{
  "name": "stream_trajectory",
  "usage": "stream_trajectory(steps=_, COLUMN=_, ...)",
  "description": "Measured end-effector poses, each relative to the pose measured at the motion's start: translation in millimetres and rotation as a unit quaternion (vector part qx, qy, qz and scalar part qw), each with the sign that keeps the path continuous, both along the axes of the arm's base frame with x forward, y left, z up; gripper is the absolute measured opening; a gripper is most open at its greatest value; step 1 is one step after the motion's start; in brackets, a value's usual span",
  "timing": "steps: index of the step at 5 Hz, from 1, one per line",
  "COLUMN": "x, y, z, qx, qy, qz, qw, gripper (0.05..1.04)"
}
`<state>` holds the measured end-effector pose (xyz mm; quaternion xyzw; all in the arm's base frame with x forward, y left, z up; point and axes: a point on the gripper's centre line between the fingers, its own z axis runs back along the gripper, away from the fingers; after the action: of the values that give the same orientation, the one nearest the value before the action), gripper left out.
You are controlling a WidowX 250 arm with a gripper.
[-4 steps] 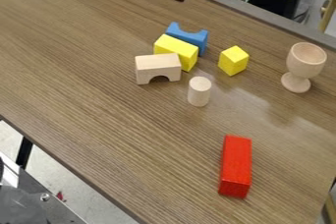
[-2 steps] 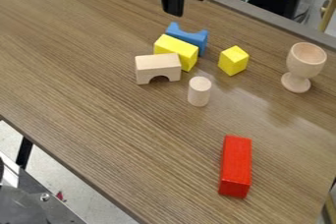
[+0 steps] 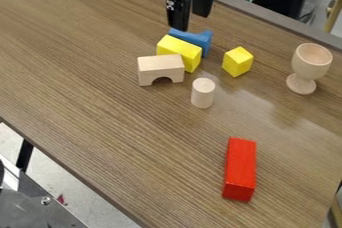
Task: Put the blue arch in right position
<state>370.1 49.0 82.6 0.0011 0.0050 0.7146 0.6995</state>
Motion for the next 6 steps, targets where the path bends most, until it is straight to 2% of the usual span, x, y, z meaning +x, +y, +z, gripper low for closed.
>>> stream_trajectory(steps=1, x=6, y=-1, z=-10.5, qx=-0.004, qy=0.007, qz=0.0, qw=1.0, gripper=0.999)
stream_trajectory(steps=4, x=24, y=-1, z=-24.4, qx=-0.012, qy=0.016, qz=0.005, qw=0.9998, gripper=0.999)
stream_trajectory(steps=6, x=24, y=4, z=-39.4, qx=-0.006, qy=0.032, qz=0.005, qw=0.9995, gripper=0.998)
